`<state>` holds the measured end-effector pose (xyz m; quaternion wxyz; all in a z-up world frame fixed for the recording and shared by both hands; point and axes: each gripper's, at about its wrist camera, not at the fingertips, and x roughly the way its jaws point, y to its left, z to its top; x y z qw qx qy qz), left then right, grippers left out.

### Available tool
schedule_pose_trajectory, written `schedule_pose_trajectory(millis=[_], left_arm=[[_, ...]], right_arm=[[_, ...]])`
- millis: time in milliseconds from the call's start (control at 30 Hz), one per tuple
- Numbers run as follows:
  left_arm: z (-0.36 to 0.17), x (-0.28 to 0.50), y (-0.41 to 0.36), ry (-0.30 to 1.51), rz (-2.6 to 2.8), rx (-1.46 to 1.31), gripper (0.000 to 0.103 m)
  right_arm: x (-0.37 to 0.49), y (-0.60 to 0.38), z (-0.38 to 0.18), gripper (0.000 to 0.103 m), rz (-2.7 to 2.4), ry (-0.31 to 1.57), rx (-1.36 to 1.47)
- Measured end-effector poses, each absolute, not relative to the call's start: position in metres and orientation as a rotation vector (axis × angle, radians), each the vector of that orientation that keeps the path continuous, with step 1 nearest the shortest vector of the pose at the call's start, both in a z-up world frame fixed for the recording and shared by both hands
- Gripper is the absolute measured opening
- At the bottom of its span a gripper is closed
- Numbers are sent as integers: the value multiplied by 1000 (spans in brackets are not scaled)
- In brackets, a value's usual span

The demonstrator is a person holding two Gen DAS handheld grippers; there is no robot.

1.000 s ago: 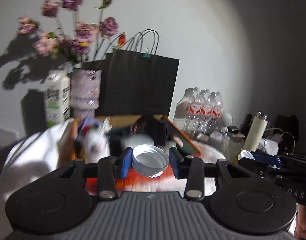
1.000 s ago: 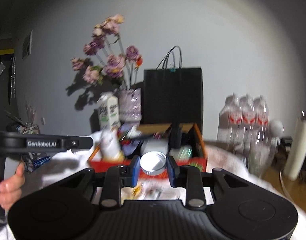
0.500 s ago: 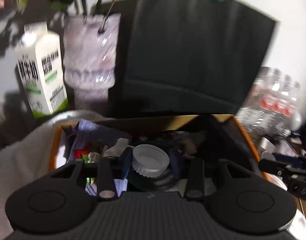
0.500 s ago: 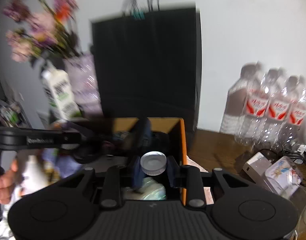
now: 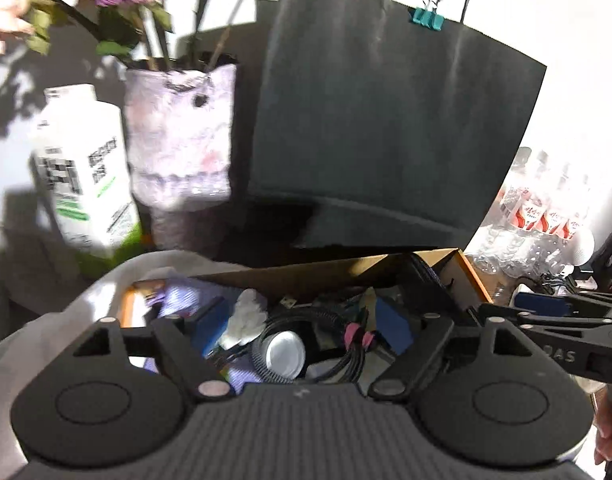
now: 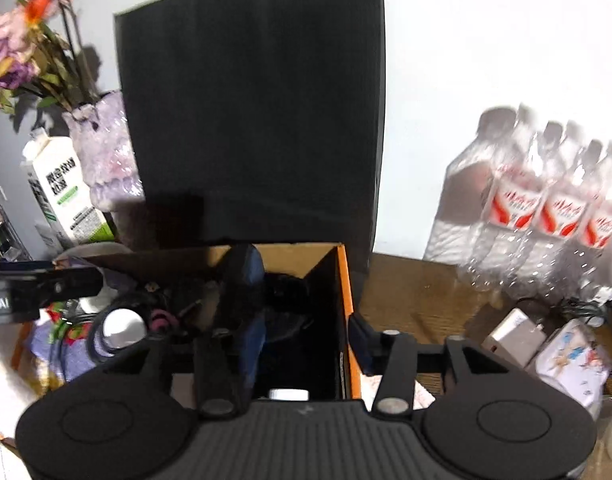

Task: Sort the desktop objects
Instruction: 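Carry both white caps into the box and open both tools, then withdraw both tools from the box back over the towel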

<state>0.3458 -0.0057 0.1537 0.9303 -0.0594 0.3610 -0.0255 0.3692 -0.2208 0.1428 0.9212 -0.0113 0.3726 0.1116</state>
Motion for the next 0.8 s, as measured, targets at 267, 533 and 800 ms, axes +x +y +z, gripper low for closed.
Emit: schedule_pose_trajectory(millis=[267, 533, 800], left_arm=[[182, 291, 0, 768, 8, -107, 101], [193, 228, -1, 748, 41, -85, 103], [173, 144, 4, 676, 95, -99, 103]], right_arm=[[315, -207, 184, 62, 242, 742, -63], [250, -190, 203, 76, 278, 723, -84], [176, -195, 189, 81, 292, 674, -68]])
